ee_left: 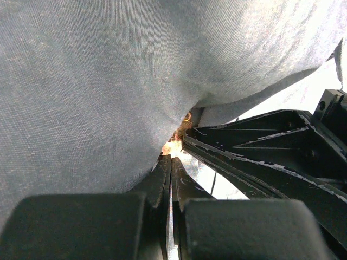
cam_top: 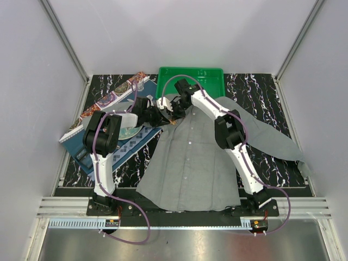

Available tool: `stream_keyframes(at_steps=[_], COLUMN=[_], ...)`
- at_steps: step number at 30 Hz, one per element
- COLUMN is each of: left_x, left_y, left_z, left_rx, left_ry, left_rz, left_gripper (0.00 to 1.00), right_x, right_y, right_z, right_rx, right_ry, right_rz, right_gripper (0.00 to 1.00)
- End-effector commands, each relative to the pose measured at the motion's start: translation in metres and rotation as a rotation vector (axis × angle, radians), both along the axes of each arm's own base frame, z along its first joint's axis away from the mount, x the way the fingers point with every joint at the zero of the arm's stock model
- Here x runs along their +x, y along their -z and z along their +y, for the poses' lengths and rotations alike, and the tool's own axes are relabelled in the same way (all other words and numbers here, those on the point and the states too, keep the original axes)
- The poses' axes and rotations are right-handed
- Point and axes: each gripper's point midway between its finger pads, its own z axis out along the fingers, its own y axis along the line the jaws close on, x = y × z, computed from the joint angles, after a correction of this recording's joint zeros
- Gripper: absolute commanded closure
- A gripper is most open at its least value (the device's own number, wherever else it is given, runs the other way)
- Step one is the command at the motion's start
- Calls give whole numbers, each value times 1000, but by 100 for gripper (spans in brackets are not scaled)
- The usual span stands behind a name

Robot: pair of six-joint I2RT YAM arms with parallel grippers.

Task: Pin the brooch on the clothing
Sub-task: Pin the brooch onto the flattened clothing.

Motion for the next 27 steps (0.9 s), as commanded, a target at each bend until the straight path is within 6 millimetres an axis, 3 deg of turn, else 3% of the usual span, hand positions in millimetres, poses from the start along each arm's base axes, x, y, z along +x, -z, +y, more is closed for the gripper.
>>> stream_keyframes(at_steps=[1,7,12,15,23,27], left_x=[-10,-7,3,6,4,6], left_y=[36,24,8,6,3,0], left_z=[25,36,27,21,21,9], left_rx=[142,49,-87,-128,-168,-196], left_ry=[-54,-103,-102,-96,-112,-92], left_rz=[81,26,-32,-46,-61,-66], left_gripper=[100,98,73,67,60,60], right_x=[5,1,-4,-3,9,13], right_y=[11,20,26,24,2,0], right_z=[-2,-8,-11,-10,-4,-10], right_rx=[-44,-69,-82,-72,20,39], right_ry=[0,-18,-27,-21,41,67], right_rz=[-19,-7,7,7,14,31], right_gripper=[100,100,100,100,100,100])
